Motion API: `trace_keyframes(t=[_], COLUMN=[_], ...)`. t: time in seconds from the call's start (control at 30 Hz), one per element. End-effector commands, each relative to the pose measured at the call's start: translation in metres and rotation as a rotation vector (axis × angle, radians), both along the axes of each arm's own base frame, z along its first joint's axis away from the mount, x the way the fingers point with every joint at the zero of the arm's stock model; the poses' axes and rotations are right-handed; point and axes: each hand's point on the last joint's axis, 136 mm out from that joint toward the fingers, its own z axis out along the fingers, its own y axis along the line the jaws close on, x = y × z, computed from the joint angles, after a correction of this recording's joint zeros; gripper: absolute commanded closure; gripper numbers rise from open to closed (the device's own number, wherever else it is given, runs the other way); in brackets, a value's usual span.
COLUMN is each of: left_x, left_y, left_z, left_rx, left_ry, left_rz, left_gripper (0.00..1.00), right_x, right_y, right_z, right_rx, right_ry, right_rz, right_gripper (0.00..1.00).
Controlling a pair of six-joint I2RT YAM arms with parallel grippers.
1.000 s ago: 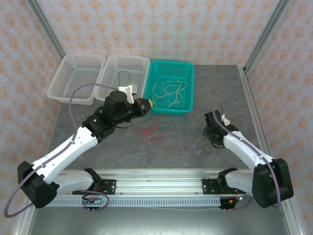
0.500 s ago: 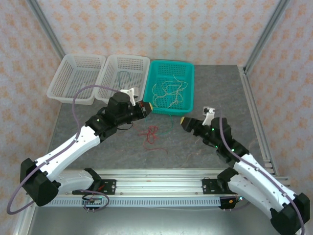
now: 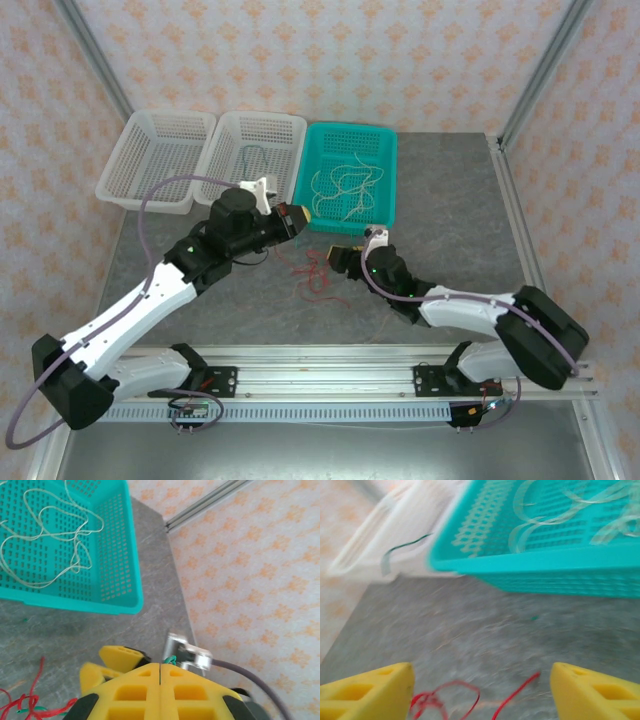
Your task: Untangle the cables
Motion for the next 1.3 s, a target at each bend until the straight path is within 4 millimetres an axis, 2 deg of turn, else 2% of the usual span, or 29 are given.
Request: trace_keyframes(t=[0.0, 0.1, 0.23, 0.3, 0.33, 0.4, 0.5, 0.57, 0.67, 0.77, 0.83, 0.9, 1.0, 1.1, 1.2, 1.27], left_x=[-0.007, -0.014, -0.021, -0.021, -0.021, -0.019, -0.016, -0.014, -0.012, -0.008, -0.001, 0.012, 0.043, 0.084, 0.127, 0.152], left_y=[0.006, 0.017, 0.043, 0.057, 0.062, 0.069, 0.071, 0.071, 0.073, 0.085, 0.099, 0.116, 0.136, 0.153, 0.174, 0.183], left_z=[0.06, 0.078, 0.091, 0.091, 0.09, 0.086, 0.075, 0.068, 0.06, 0.063, 0.068, 0.074, 0.083, 0.084, 0.074, 0.06], left_rx=[-0.117, -0.106, -0.044, -0.023, -0.018, -0.011, 0.023, 0.036, 0.048, 0.073, 0.11, 0.143, 0.157, 0.16, 0.186, 0.275], left_ry=[-0.11, -0.144, -0.188, -0.197, -0.198, -0.193, -0.169, -0.157, -0.145, -0.156, -0.173, -0.185, -0.182, -0.167, -0.132, -0.102], left_rz=[0.012, 0.032, 0.097, 0.139, 0.156, 0.171, 0.176, 0.177, 0.18, 0.206, 0.242, 0.284, 0.323, 0.356, 0.395, 0.402], left_gripper=[1.0, 1.0, 1.0, 1.0, 1.0, 1.0, 1.0, 1.0, 1.0, 1.0, 1.0, 1.0, 1.0, 1.0, 1.0, 1.0], right_x=[0.026, 0.022, 0.01, 0.003, 0.001, -0.004, -0.007, -0.01, -0.017, -0.028, -0.036, -0.044, -0.052, -0.057, -0.058, -0.059], right_y=[-0.033, -0.034, -0.063, -0.08, -0.087, -0.099, -0.107, -0.11, -0.119, -0.124, -0.125, -0.126, -0.131, -0.13, -0.127, -0.124], right_z=[-0.007, -0.03, -0.059, -0.069, -0.071, -0.071, -0.054, -0.036, -0.013, 0.011, 0.027, 0.042, 0.059, 0.071, 0.077, 0.08], right_rx=[0.039, 0.0, -0.087, -0.111, -0.116, -0.12, -0.116, -0.116, -0.11, -0.091, -0.065, -0.038, -0.003, 0.01, 0.017, 0.029], right_ry=[0.025, 0.093, 0.177, 0.209, 0.213, 0.208, 0.157, 0.103, 0.064, 0.021, -0.007, -0.038, -0.062, -0.063, -0.055, -0.056], right_rz=[-0.302, -0.312, -0.396, -0.437, -0.445, -0.451, -0.424, -0.39, -0.373, -0.331, -0.299, -0.269, -0.255, -0.234, -0.218, -0.204], right_gripper=[0.38, 0.46, 0.6, 0.66, 0.72, 0.84, 0.86, 0.86, 0.8, 0.61, 0.48, 0.42, 0.38, 0.35, 0.34, 0.34])
